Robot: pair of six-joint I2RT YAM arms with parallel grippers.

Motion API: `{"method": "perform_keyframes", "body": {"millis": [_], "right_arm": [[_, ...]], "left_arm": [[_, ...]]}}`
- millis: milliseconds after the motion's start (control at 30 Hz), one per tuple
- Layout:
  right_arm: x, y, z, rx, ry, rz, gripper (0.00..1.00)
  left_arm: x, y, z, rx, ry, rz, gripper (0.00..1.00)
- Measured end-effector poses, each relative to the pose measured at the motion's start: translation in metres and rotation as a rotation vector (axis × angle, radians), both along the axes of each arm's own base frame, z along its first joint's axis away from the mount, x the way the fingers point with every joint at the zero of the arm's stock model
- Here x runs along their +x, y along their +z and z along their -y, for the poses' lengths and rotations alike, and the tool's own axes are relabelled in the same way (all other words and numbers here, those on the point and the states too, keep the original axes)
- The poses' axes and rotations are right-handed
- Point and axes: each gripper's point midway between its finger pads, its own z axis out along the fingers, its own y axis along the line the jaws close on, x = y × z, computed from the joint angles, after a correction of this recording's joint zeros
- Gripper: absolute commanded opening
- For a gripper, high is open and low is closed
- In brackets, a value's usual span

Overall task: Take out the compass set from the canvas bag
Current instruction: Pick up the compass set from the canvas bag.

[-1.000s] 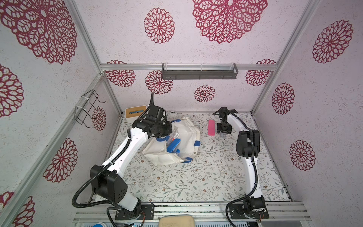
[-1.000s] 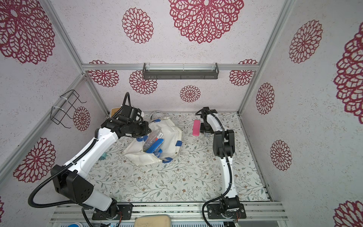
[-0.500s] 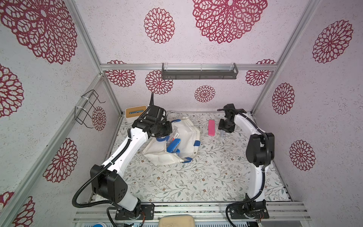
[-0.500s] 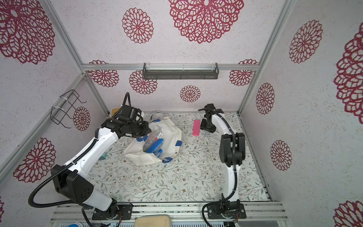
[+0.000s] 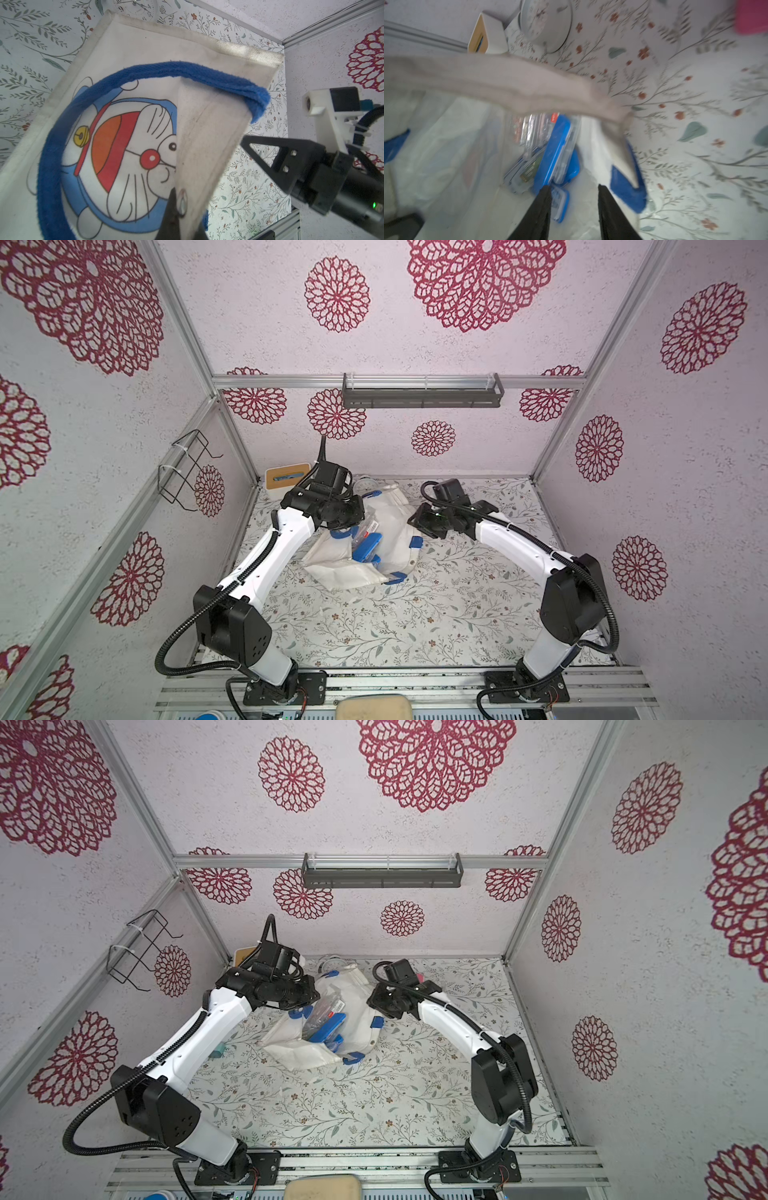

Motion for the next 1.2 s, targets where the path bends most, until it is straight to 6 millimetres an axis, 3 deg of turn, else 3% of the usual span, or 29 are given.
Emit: {"method": "perform_keyframes", "body": {"millis": [133, 333, 467, 567, 867, 1000, 1200], "right_arm": [[-0.009, -0.002, -0.04, 0.087, 0.02, -0.032, 0.44], [-0.005, -0.04, -0.073, 0.196, -0.071, -0.163, 0.46], [-0.009, -0.072, -0.075, 0.245, -0.172, -0.258, 0.46], [-0.004, -0.084, -0.077, 0.277, -0.239, -0.284, 0.47], [0.019, -0.091, -0.083, 0.378, -0.377, -0.295, 0.46], [0.029, -0.106, -0.094, 0.375, -0.403, -0.314, 0.45], [0.038, -0.11, -0.109, 0.389, -0.407, -0.322, 0.44]], "left_arm": [[0.0, 0.0, -0.003, 0.016, 0.007, 0.002, 0.0], [0.001, -0.001, -0.007, 0.034, 0.008, 0.006, 0.0], [0.0, -0.001, -0.005, 0.024, -0.004, 0.002, 0.0], [-0.004, -0.003, -0.003, 0.01, -0.016, -0.007, 0.0], [-0.012, -0.007, 0.0, -0.015, -0.034, -0.025, 0.0], [-0.013, -0.008, 0.002, -0.023, -0.041, -0.03, 0.0], [-0.013, -0.008, 0.002, -0.025, -0.043, -0.029, 0.0]]}}
